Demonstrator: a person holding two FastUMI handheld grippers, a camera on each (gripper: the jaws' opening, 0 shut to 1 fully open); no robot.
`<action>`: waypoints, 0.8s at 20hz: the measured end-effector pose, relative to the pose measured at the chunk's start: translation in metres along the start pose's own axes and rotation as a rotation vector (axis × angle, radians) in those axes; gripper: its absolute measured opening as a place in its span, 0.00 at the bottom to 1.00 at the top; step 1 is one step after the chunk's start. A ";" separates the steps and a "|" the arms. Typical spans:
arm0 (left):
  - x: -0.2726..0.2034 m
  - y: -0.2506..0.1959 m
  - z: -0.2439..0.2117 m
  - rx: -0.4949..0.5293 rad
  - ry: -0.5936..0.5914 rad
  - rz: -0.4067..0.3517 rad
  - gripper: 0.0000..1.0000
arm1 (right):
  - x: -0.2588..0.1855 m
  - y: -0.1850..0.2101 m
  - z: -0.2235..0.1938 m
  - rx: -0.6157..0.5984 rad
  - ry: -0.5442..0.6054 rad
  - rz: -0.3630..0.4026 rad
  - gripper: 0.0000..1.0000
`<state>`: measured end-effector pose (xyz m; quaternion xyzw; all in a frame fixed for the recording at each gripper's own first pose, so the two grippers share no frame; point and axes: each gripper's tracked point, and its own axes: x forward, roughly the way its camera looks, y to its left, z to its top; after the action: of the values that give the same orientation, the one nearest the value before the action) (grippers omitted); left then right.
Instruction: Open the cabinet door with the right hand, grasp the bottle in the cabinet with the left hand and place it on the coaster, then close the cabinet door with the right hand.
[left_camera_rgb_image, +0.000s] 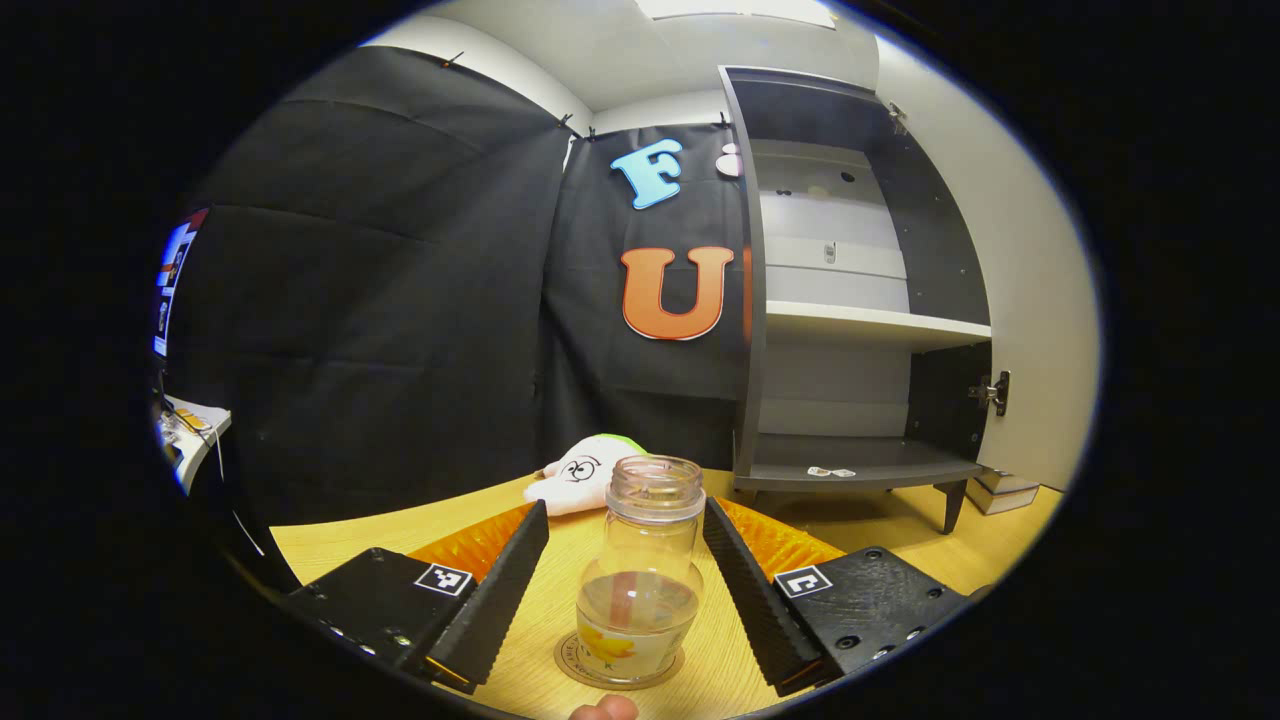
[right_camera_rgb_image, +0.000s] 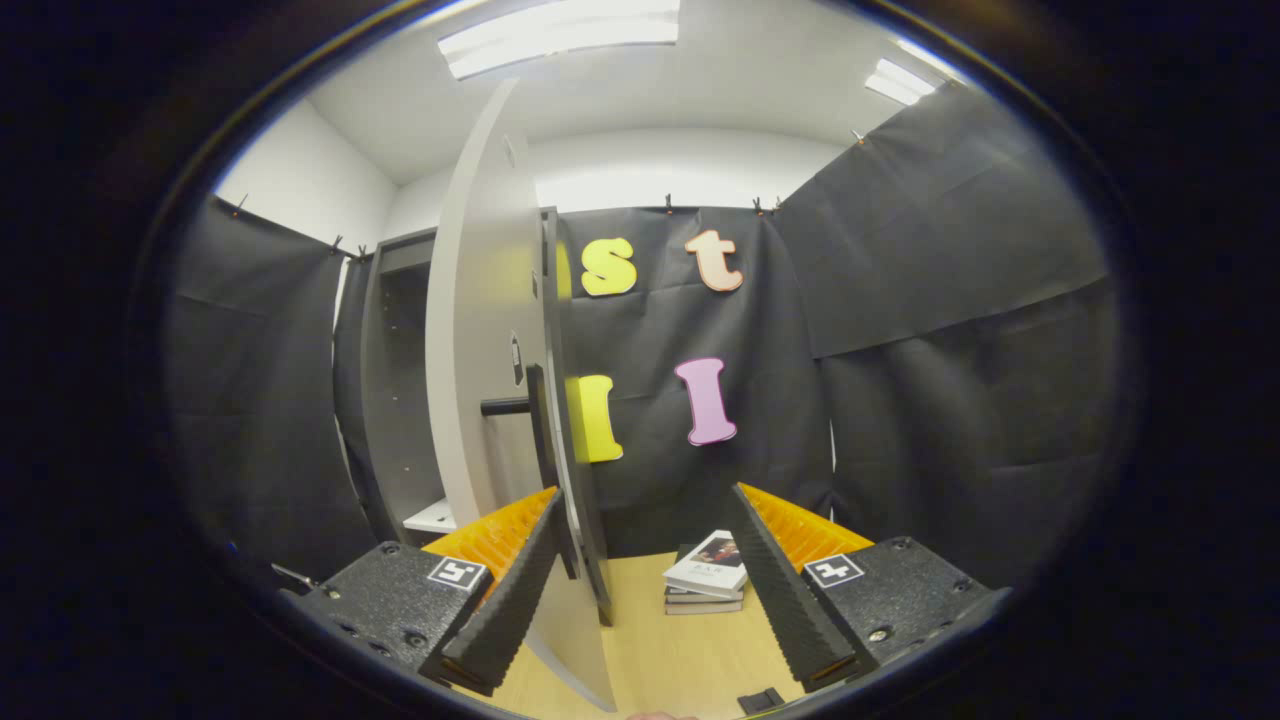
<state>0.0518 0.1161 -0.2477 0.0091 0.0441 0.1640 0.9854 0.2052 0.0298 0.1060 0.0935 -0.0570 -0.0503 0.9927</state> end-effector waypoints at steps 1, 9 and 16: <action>-0.001 0.002 0.006 0.006 -0.004 0.002 0.94 | -0.001 0.000 -0.003 0.008 0.005 0.004 1.00; -0.020 -0.008 0.081 -0.019 -0.069 -0.068 0.94 | -0.006 -0.025 -0.030 0.042 0.048 0.008 1.00; -0.037 -0.035 0.111 0.092 -0.028 -0.139 0.94 | 0.006 -0.049 -0.056 0.065 0.081 -0.014 1.00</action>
<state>0.0379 0.0705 -0.1348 0.0534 0.0382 0.0931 0.9935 0.2133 -0.0084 0.0425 0.1279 -0.0176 -0.0516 0.9903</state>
